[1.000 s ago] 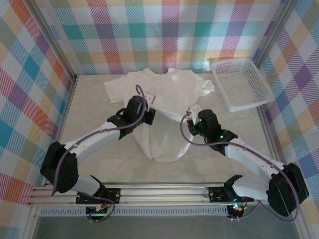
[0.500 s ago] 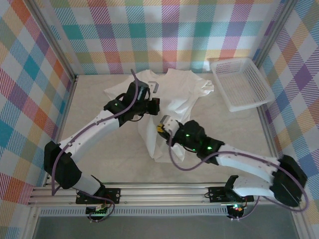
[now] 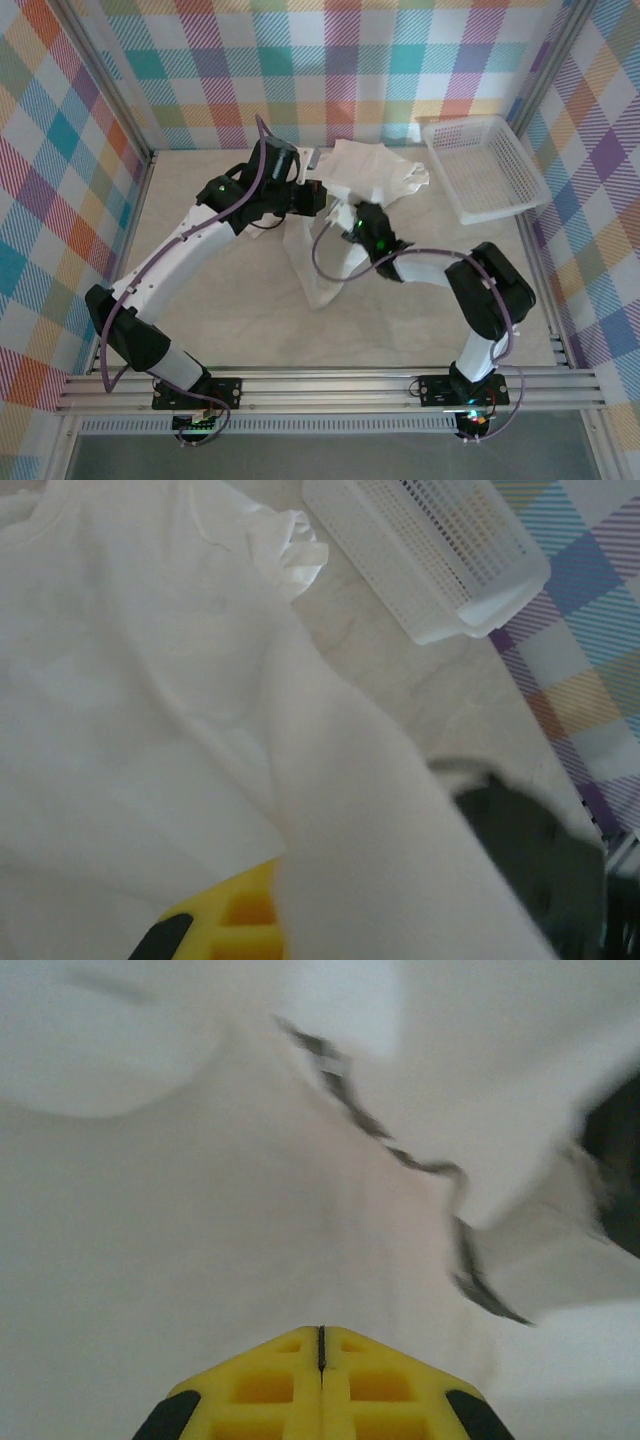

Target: Fold the inside-out t-shirt

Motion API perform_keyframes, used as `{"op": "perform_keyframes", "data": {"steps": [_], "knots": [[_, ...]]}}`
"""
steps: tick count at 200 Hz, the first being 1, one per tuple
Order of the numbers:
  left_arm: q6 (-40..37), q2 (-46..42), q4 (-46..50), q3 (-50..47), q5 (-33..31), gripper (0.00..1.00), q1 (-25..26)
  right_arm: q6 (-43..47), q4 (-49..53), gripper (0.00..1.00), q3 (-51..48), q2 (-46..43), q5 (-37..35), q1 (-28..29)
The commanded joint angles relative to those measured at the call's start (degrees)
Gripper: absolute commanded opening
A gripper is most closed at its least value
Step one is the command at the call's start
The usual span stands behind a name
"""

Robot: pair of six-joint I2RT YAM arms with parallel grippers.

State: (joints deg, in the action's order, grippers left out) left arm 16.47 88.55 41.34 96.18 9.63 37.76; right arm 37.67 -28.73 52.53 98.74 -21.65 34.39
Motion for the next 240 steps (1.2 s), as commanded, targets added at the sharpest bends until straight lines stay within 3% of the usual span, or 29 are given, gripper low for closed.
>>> {"op": "perform_keyframes", "data": {"steps": [1, 27, 54, 67, 80, 92, 120, 132, 154, 183, 220, 240], "knots": [[1.2, -0.1, 2.9, 2.1, 4.7, 0.00, 0.8, -15.3, 17.8, 0.02, 7.9, -4.3, 7.0, -4.8], [9.4, 2.6, -3.3, 5.9, 13.6, 0.00, 2.8, -29.6, 18.2, 0.02, 7.5, -6.9, 15.3, -4.8], [11.9, 8.6, -4.5, 15.7, 12.6, 0.00, 6.2, -47.6, 17.8, 0.00, 7.7, -6.0, 23.9, -3.9], [15.9, 11.1, -4.8, 19.8, 9.5, 0.00, 6.4, -51.6, 16.0, 0.00, 5.9, -6.9, 23.4, -2.2], [19.0, 13.9, -2.4, 24.9, 4.9, 0.00, 6.2, -54.4, 13.1, 0.00, 3.3, -10.0, 24.3, -1.3], [20.1, 16.2, -1.0, 29.7, 4.6, 0.00, 6.1, -54.3, 8.3, 0.00, 0.3, -13.1, 25.1, -0.7], [21.8, 18.5, -1.7, 34.6, 6.1, 0.00, 6.2, -37.2, 1.2, 0.00, -3.8, -16.1, 22.5, 4.1], [20.7, 18.9, -1.1, 35.6, 6.4, 0.00, 6.1, -36.3, -1.3, 0.00, -5.1, -14.1, 23.0, 3.9], [18.5, 19.3, 1.0, 37.7, 8.2, 0.00, 5.9, -37.4, 7.5, 0.00, -1.3, -8.3, 35.2, 2.5], [16.5, 17.5, 1.3, 37.8, 10.0, 0.00, 5.6, -47.4, 15.2, 0.02, 5.4, 1.4, 52.9, 2.1], [12.4, 14.5, 1.3, 37.9, 11.9, 0.00, 5.4, -66.9, 17.1, 0.00, 10.8, 3.0, 47.5, 0.1], [12.3, 13.2, 0.8, 37.8, 14.2, 0.00, 5.3, -77.6, 12.9, 0.00, 12.6, 5.0, 50.3, -3.3]]}}
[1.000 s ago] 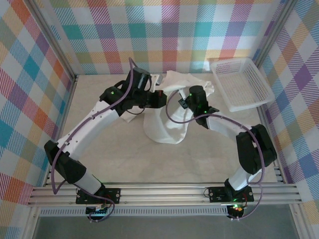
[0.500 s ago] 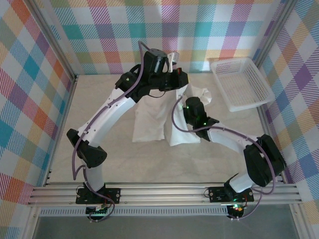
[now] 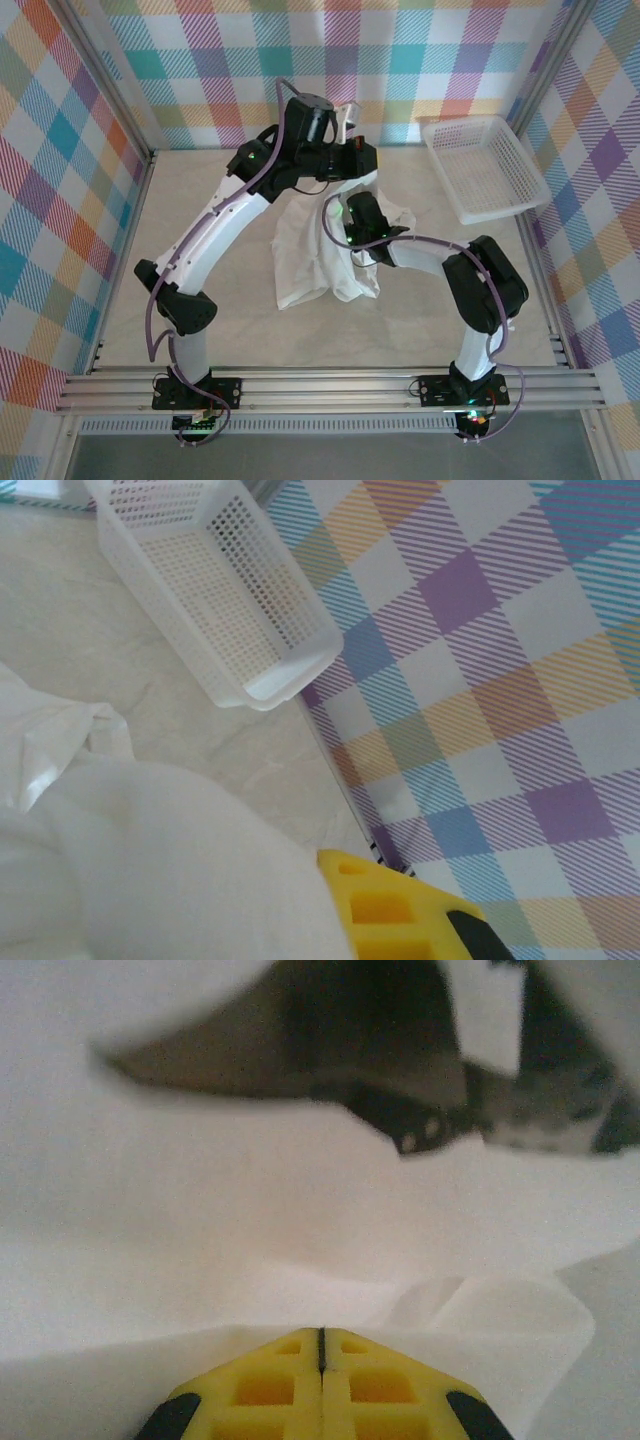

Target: Fold the inside-out t-shirt

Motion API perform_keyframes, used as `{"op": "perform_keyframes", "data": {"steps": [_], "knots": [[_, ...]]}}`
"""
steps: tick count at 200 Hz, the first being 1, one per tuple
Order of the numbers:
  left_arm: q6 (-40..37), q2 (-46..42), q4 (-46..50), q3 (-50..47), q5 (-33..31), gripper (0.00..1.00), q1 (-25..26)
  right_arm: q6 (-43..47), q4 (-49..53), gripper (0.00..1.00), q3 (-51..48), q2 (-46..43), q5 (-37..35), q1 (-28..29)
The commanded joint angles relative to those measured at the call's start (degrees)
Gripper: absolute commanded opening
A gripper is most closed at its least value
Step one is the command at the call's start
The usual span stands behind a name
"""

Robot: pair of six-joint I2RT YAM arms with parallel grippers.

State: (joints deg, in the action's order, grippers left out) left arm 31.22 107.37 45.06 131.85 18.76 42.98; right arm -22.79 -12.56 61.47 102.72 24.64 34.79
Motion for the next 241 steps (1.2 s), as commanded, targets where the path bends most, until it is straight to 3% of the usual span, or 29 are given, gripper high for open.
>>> {"op": "perform_keyframes", "data": {"steps": [1, 32, 49, 61, 88, 111, 146, 174, 190, 241], "knots": [[-2.5, -5.6, -2.9, 2.1, 5.2, 0.00, 0.1, -17.4, -3.5, 0.00, 3.7, 1.1, 4.2, -3.9], [-5.0, -8.5, -2.3, 1.9, 3.7, 0.00, 0.1, -20.6, -1.6, 0.00, 11.0, 10.5, 12.7, -5.5], [-6.5, -10.4, -3.5, -0.3, 2.0, 0.00, 0.1, -26.2, -9.6, 0.00, 10.0, 12.0, 17.7, -5.3], [-6.3, -10.6, -5.0, -0.9, 2.4, 0.00, 0.1, -27.9, -5.7, 0.00, 9.9, 10.9, 14.7, -5.3], [-2.3, -6.9, -10.5, 2.7, 9.3, 0.00, 0.3, -18.0, 23.1, 0.00, 21.2, 12.3, -0.6, -4.3], [-1.7, -1.2, -7.4, 13.4, 9.4, 0.00, 0.8, -13.1, 27.9, 0.00, 22.2, 17.1, -9.4, -4.0], [-2.1, 0.7, -8.1, 19.4, 10.3, 0.00, 1.0, -4.7, 43.4, 0.29, 29.6, 21.1, -14.6, -2.1], [-6.0, -0.1, -5.2, 19.8, 7.3, 0.00, 0.9, 0.9, 55.6, 0.70, 34.5, 22.5, -20.8, -0.3], [-6.7, -0.1, -4.3, 19.7, 8.0, 0.00, 1.0, 3.8, 58.0, 0.87, 34.8, 23.6, -21.4, 1.1], [-8.2, 1.9, -4.6, 27.6, 10.3, 0.00, 1.1, 6.7, 69.0, 0.93, 47.7, 36.4, -24.0, 5.2]]}}
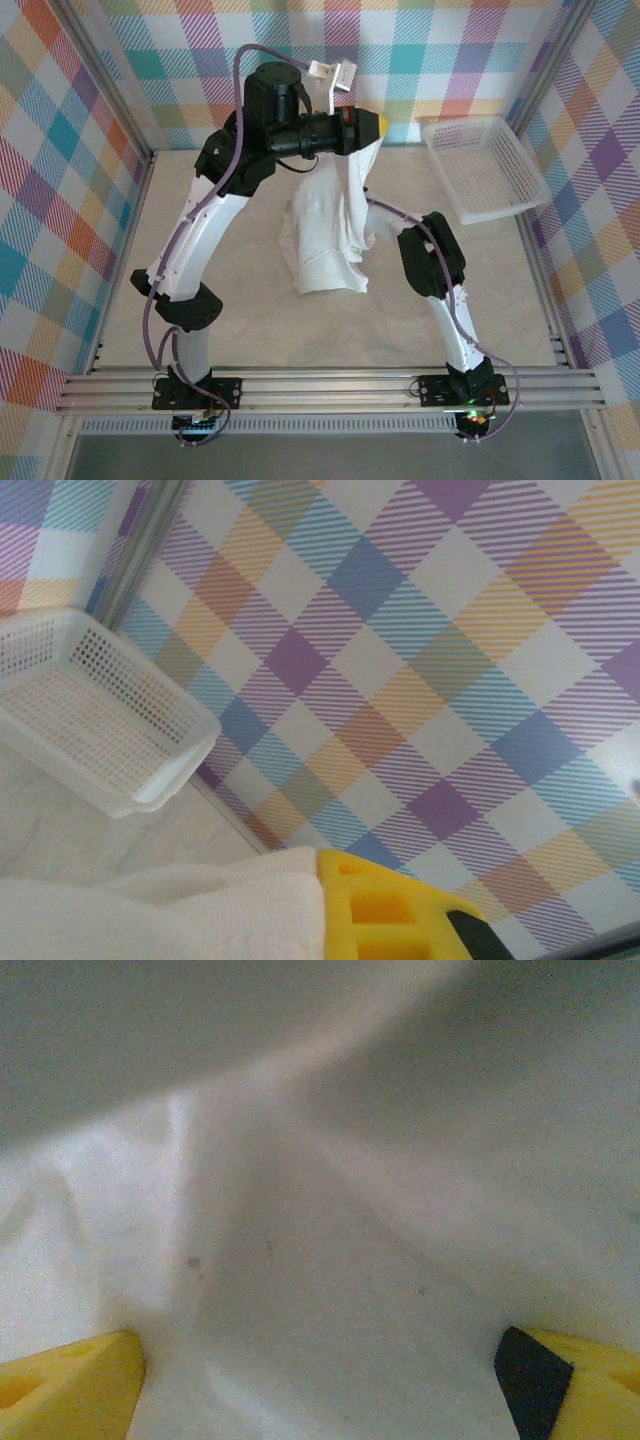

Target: Fold the inside-out t-shirt

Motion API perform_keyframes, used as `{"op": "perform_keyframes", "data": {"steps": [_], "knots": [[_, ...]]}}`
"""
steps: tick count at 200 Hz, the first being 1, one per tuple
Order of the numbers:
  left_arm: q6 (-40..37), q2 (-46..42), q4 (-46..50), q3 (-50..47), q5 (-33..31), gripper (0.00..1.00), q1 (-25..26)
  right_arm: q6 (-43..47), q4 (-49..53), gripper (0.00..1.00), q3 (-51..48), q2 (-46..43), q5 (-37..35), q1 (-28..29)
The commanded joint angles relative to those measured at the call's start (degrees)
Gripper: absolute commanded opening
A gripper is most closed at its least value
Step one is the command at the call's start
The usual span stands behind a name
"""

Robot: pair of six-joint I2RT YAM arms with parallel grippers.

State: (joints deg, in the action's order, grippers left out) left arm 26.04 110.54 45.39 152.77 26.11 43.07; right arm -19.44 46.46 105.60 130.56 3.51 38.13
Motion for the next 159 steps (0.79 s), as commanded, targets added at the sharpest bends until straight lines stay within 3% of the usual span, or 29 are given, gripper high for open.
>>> {"op": "perform_keyframes", "data": {"steps": [1, 31, 43, 51, 69, 78, 111, 128, 159], "knots": [[-3.2, -1.3, -4.9, 6.7, 2.8, 0.00, 1.0, 3.4, 10.1, 0.93, 3.8, 8.8, -2.9, 1.9], [-7.3, -4.4, -1.3, 6.5, -0.4, 0.00, 1.0, 5.2, 14.9, 0.89, 8.6, 14.3, -7.6, 3.4], [-9.4, -5.7, 0.8, 5.6, -1.9, 0.00, 1.0, 6.0, 12.9, 0.78, 6.6, 13.2, -6.6, 3.4], [-11.0, -6.8, 2.0, 4.3, -3.5, 0.00, 1.0, 6.7, 12.0, 0.62, 5.7, 12.2, -5.2, 3.1], [-13.0, -10.2, 3.6, -1.6, -10.7, 0.00, 0.5, 7.4, 10.1, 0.15, 3.3, 7.6, -2.3, 2.6], [-12.7, -12.3, 3.4, -6.0, -14.4, 0.00, -0.7, 7.2, 6.8, 0.00, 0.1, 3.6, 0.3, 2.1], [-5.4, -21.1, 2.1, -25.0, -24.7, 0.00, -13.2, 2.1, -9.7, 0.00, -15.3, -18.1, 13.1, -1.3], [-2.4, -26.3, -0.1, -41.1, -28.6, 0.00, -20.5, -1.7, -17.1, 0.00, -20.6, -28.3, 18.6, -3.6], [3.7, -28.9, -7.6, -68.2, -21.6, 0.00, -30.5, -6.5, -24.9, 0.00, -21.8, -40.5, 23.7, -6.6]]}}
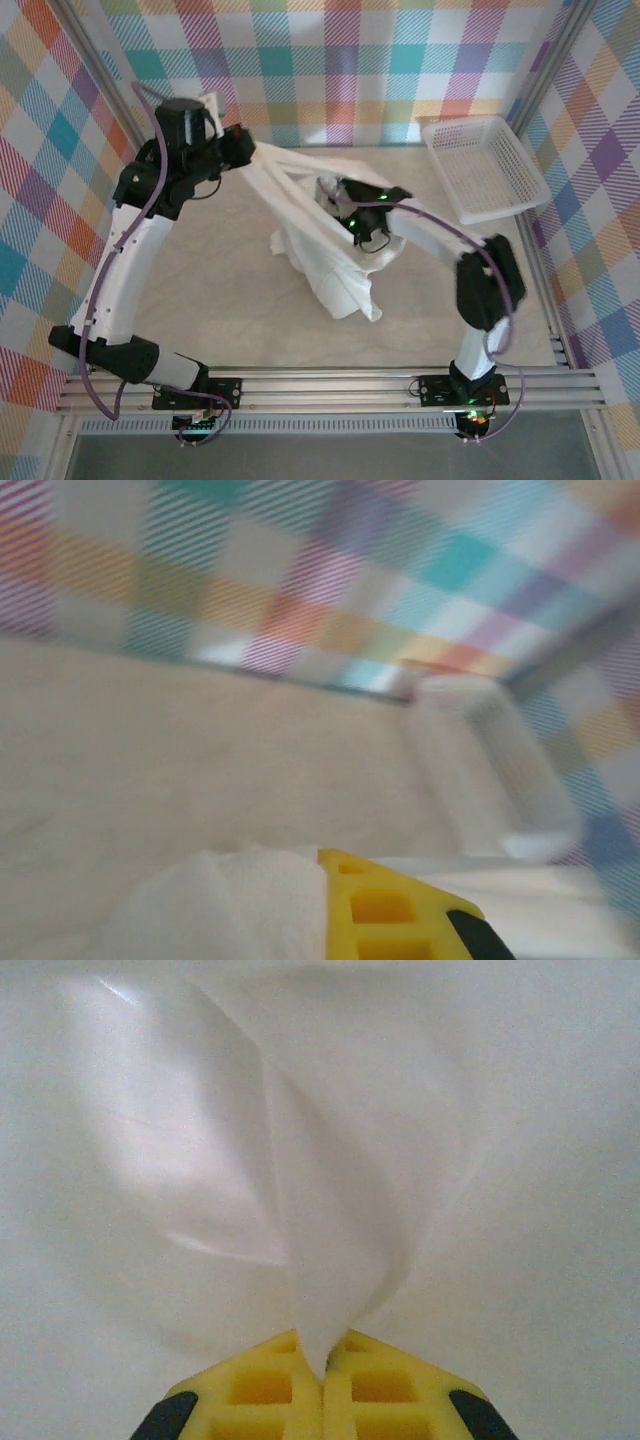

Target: Fold the inside-out t-shirt

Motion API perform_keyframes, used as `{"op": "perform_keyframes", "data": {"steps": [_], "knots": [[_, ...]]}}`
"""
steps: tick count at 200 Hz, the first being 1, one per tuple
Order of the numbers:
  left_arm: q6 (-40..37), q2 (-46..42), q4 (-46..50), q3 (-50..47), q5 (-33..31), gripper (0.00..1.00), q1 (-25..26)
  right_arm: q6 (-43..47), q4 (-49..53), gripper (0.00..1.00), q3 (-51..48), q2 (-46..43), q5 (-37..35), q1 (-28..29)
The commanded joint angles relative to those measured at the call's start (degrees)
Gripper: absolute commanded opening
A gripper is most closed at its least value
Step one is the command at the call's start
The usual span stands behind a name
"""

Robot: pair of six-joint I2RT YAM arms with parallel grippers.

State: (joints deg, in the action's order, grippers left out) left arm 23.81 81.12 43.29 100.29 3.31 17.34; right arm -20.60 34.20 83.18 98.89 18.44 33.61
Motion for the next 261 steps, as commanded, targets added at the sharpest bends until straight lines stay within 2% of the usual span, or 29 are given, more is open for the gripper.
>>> {"op": "perform_keyframes", "data": {"steps": [1, 17, 36, 46, 55, 63, 65, 70, 86, 106, 121, 145, 164, 195, 215, 231, 261], "knots": [[6.0, 0.6, -5.9, -16.5, 1.3, 0.00, -4.9, -5.5, -13.1, 0.00, 0.7, -9.0, 9.0, -2.1], [6.5, 2.2, -10.9, -27.1, 2.4, 0.00, -5.7, -9.6, -18.8, 0.00, 1.3, -12.0, 13.2, -4.1], [5.5, 5.3, -15.4, -34.1, 5.0, 0.00, -5.7, -15.3, -26.4, 0.00, 1.7, -13.6, 15.9, -6.1], [5.4, 6.2, -16.7, -36.1, 6.4, 0.14, -5.9, -18.5, -31.3, 0.00, 1.2, -14.0, 17.9, -7.0], [4.7, 6.0, -17.0, -36.6, 8.1, 0.38, -6.2, -20.6, -34.5, 0.00, 1.1, -13.6, 20.1, -7.6], [3.8, 5.1, -17.5, -36.4, 9.6, 0.56, -6.4, -20.5, -33.5, 0.00, 1.8, -13.0, 20.5, -7.7], [3.5, 4.8, -17.6, -36.3, 10.0, 0.63, -6.4, -20.1, -32.7, 0.00, 2.1, -12.8, 20.4, -7.7], [2.8, 3.9, -17.9, -36.0, 11.0, 0.71, -6.4, -19.2, -31.0, 0.00, 2.6, -12.4, 20.3, -7.7], [-0.1, -0.2, -19.1, -33.8, 17.1, 0.87, -6.4, -18.3, -27.0, 0.00, 2.4, -11.5, 19.1, -7.7], [-3.5, -4.6, -24.6, -30.5, 33.7, 1.00, -5.9, -17.1, -21.9, 0.00, 3.0, -8.9, 20.5, -7.7], [-6.2, -6.3, -26.5, -26.4, 40.5, 1.00, -3.8, -17.1, -20.8, 0.00, 2.1, -7.6, 21.3, -7.6], [-14.0, -4.2, -20.9, -15.2, 43.2, 1.00, 2.0, -16.3, -18.9, 0.00, 1.5, -6.2, 21.9, -7.2], [-15.4, 0.4, -20.9, -8.5, 45.8, 1.00, 5.5, -15.6, -17.7, 0.00, 1.8, -5.5, 22.1, -6.7], [-18.6, 11.7, -14.4, 4.8, 46.8, 1.00, 10.8, -15.5, -16.9, 0.00, 2.5, -4.7, 22.5, -5.8], [-18.3, 16.6, -13.9, 8.7, 45.5, 0.96, 13.3, -15.2, -16.3, 0.00, 2.6, -4.7, 22.2, -5.6], [-16.2, 18.0, -16.4, 8.4, 41.9, 0.78, 14.1, -15.0, -15.8, 0.00, 2.4, -4.7, 22.1, -5.5], [-11.1, 16.4, -22.7, 4.4, 32.7, 0.20, 14.1, -14.4, -14.6, 0.00, 1.8, -4.8, 22.4, -5.3]]}}
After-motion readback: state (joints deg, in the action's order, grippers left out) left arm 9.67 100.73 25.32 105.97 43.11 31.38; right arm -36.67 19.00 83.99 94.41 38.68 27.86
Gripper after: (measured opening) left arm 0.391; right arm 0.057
